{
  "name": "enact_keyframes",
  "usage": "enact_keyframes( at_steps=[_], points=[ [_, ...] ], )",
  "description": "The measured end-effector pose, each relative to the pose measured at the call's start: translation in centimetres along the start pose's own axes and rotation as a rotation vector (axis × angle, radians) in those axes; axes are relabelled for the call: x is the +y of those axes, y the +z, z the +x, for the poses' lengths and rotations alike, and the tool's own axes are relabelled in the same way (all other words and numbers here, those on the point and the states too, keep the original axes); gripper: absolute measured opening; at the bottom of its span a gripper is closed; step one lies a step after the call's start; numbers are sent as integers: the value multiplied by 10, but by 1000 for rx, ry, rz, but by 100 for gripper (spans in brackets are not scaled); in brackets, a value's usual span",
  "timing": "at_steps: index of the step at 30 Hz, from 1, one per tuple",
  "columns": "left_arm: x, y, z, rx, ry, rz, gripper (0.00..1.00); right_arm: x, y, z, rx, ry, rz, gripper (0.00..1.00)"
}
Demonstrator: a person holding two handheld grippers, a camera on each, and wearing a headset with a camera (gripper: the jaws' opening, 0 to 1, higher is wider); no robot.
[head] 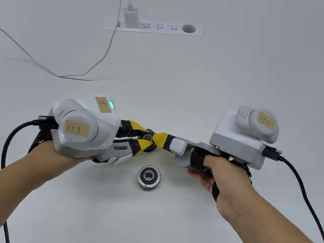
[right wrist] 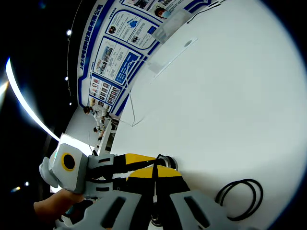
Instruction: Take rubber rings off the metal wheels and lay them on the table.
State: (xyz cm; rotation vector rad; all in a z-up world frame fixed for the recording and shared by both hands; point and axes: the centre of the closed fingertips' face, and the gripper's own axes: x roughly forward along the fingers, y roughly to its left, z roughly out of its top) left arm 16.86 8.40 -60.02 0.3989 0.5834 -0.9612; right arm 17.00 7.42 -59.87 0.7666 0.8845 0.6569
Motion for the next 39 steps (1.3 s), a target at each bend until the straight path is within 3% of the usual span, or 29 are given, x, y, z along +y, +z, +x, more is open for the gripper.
enact_keyframes(
  at_steps=[8, 13, 19, 25, 28, 33, 39],
  points=[
    [9, 0, -15, 4, 25, 1, 20, 4, -1, 2, -1, 0, 7, 1],
    [20, -1, -28, -6, 64, -11, 20, 7, -1, 4, 0, 3, -4, 1],
    [25, 1, -35, -19, 83, -20, 21, 10, -1, 6, 2, 5, -17, 1],
    [29, 0, -38, -14, 117, -3, 25, 19, 0, 7, -6, 43, -13, 1],
    [30, 4, -43, -34, 127, -21, 27, 28, 3, 8, -24, 74, 0, 1],
    [32, 4, -47, -42, 141, -37, 26, 37, 10, -2, -43, 99, 13, 1],
    [28, 7, -45, -48, 139, -44, 26, 29, 20, -21, -65, 82, 11, 1]
  ],
)
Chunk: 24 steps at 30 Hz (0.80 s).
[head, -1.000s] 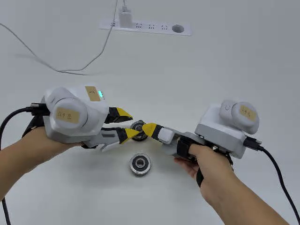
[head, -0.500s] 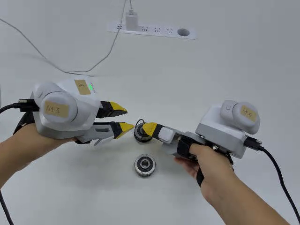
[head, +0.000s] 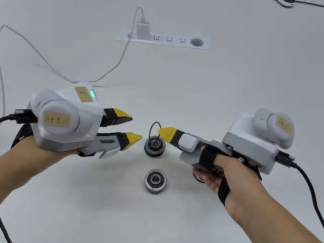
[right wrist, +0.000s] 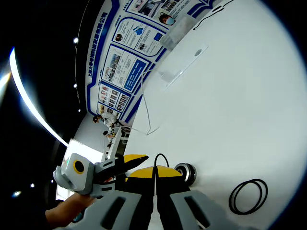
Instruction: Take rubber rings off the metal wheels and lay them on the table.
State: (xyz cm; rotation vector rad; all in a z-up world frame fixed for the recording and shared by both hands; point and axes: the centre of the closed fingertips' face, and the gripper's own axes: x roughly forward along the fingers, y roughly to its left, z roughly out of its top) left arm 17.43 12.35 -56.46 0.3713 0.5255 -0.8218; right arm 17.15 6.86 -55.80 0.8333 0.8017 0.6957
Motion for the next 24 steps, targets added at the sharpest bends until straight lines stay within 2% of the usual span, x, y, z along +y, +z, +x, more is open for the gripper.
enact_keyframes(
  at_steps=[8, 14, 24],
  points=[
    [-11, 7, 1, -19, -14, -5, 26, -21, 1, -30, -37, -53, 59, 1],
    [-18, 7, -2, -15, -19, 6, 26, -41, -4, -49, -60, -102, 112, 1],
    [-26, 8, -2, -18, -33, -1, 25, -53, -11, -67, -80, -136, 167, 1]
  ],
)
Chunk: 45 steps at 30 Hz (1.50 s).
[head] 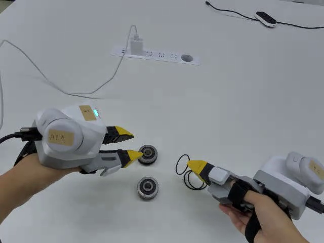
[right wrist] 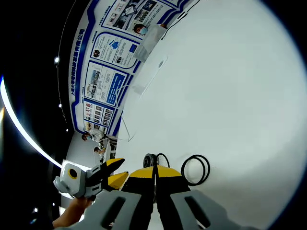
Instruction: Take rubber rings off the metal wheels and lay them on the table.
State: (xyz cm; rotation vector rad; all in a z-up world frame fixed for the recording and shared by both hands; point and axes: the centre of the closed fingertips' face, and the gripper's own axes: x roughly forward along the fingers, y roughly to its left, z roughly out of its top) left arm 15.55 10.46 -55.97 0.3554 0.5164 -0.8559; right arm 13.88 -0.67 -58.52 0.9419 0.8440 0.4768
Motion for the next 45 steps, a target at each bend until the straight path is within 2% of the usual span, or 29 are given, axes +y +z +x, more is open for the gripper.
enact_keyframes(
  at_steps=[7, 15, 20, 23, 26, 31, 34, 37, 40, 42, 45],
  points=[
    [0, 2, -1, -6, 2, -15, 25, -15, 2, -10, -20, -35, 42, 1],
    [-1, 3, -3, -14, 2, -32, 25, -31, 5, -16, -31, -106, 19, 2],
    [-1, 2, -4, -13, 5, -27, 25, -38, 3, -18, -18, -149, -1, 2],
    [0, 1, -4, -10, 7, -30, 25, -40, 2, -18, -6, -183, -53, 3],
    [0, 1, -5, -9, 8, -30, 25, -39, 4, -18, -8, -193, -84, 8],
    [1, 3, -5, -14, 11, -31, 25, -42, 8, -21, -15, -217, -138, 10],
    [0, 3, -4, -12, 7, -27, 25, -46, 17, -26, -38, -254, -231, 11],
    [0, 3, -3, -10, 5, -26, 25, -43, 23, -28, -72, -228, -203, 11],
    [-1, 3, -2, -12, 0, -30, 25, -39, 25, -26, -83, -203, -191, 12],
    [-1, 3, 0, -10, -2, -29, 25, -28, 31, -24, -123, -150, -227, 13],
    [-1, 2, 2, -7, -6, -30, 25, -19, 31, -21, -127, -113, -232, 16]
  ],
)
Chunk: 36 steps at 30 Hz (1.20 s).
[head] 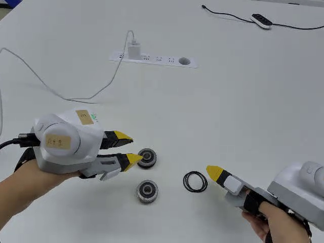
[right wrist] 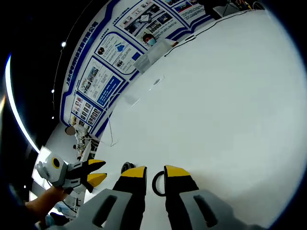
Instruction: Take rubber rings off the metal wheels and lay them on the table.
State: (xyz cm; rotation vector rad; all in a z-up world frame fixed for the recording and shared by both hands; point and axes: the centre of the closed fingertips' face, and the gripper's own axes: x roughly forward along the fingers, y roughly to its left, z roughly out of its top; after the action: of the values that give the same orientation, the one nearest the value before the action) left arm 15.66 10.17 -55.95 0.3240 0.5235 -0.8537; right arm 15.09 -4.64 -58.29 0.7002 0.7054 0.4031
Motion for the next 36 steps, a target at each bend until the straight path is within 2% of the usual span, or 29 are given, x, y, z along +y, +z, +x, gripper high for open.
enact_keyframes(
  at_steps=[5, 7, 12, 19, 24, 36],
  points=[
    [-1, -3, 6, 11, -9, 4, 25, 14, 1, 6, -9, 56, 0, 20],
    [-1, -4, 9, 14, -13, 1, 24, 24, 3, 8, -14, 101, 1, 21],
    [-1, -8, 18, 29, -16, 1, 24, 42, -4, 17, 18, 177, -11, 26],
    [-1, -16, 29, 52, -32, -8, 22, 57, -14, 25, 62, 255, -47, 39],
    [-2, -20, 34, 61, -38, -12, 22, 61, -20, 29, 86, 279, -56, 39],
    [-4, -22, 38, 73, -51, -17, 19, 63, -27, 33, 109, 291, -47, 39]
  ],
)
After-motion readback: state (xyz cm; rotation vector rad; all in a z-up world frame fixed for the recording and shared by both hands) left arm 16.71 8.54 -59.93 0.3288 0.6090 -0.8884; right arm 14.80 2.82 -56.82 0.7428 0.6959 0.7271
